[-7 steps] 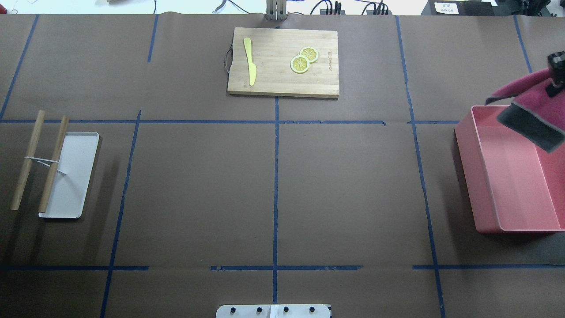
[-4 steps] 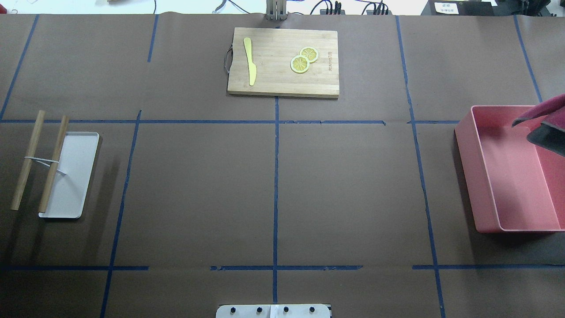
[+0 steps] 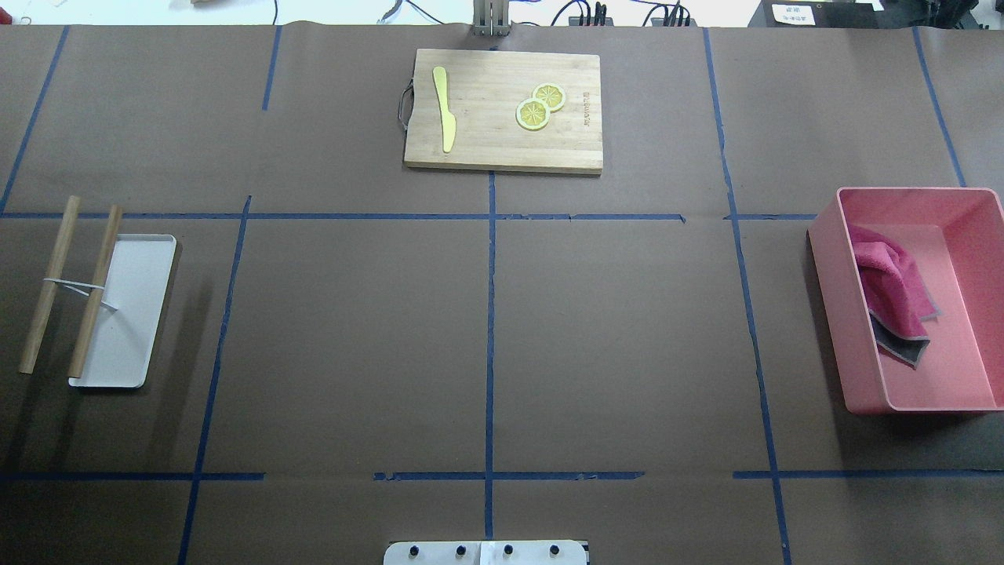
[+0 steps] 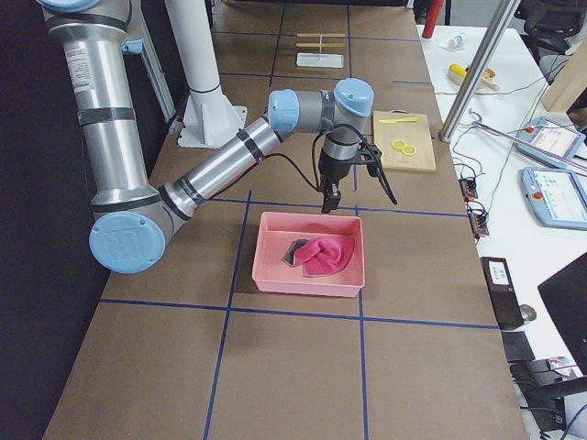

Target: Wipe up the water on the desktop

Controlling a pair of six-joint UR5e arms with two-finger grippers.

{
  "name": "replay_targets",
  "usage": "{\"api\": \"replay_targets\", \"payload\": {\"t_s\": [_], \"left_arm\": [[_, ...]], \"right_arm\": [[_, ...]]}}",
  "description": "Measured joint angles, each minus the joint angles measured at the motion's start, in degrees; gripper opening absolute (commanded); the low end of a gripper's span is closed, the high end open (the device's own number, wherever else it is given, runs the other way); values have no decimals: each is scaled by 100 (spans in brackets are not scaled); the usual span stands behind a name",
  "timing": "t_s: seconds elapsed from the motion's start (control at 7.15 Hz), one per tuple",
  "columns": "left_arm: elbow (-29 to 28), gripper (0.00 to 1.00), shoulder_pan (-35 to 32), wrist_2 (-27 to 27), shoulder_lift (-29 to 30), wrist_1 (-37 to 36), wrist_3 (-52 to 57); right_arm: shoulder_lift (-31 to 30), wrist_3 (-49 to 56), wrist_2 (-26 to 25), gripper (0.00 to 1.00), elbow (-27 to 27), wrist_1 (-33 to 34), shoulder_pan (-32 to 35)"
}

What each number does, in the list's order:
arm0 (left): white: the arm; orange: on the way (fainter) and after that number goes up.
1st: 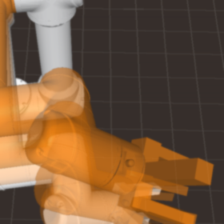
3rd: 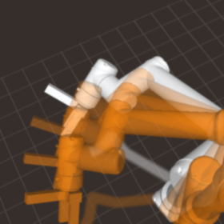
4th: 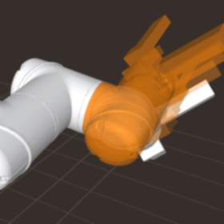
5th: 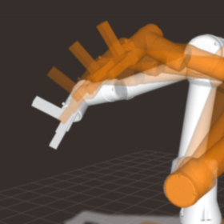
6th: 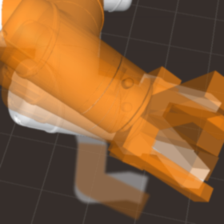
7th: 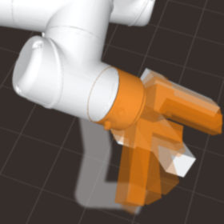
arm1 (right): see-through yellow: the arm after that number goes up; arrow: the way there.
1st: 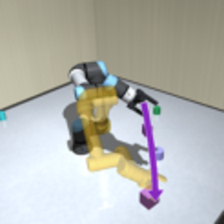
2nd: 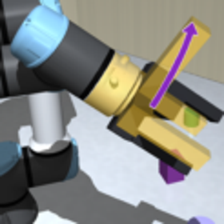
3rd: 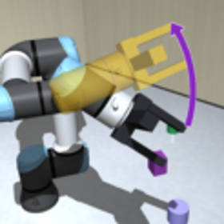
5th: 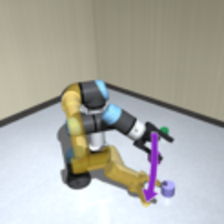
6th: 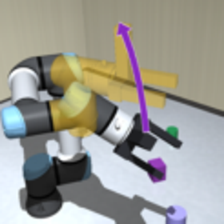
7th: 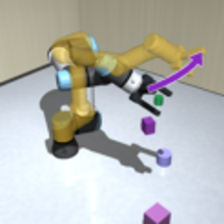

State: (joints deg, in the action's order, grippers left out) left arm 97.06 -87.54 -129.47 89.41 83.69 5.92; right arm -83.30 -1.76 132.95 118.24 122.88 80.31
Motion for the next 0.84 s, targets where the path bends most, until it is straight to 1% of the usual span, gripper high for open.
{"api": "replay_targets", "payload": {"t_s": [0.14, 0.28, 0.42, 0.56, 0.7, 0.84], "left_arm": [[-27, 100, -2, 1, 1, -1, -2], [-47, 100, -5, 1, -3, -2, -1], [-60, 100, -11, -1, -7, -2, 2], [-70, 100, -19, -3, -12, -4, 5], [-105, 100, -46, -1, -26, -8, 10], [-205, 100, -102, -2, -41, -8, 22]], "right_arm": [[-419, 363, 379, 100, -388, -766, 341], [-805, 670, 617, 100, -960, -1732, 685], [-1056, 812, 717, 100, -1515, -2585, 968], [-1146, 862, 741, 100, -1860, -3084, 1150], [-1143, 880, 732, 100, -2001, -3330, 1260], [-1136, 883, 719, 100, -2030, -3435, 1343]]}}
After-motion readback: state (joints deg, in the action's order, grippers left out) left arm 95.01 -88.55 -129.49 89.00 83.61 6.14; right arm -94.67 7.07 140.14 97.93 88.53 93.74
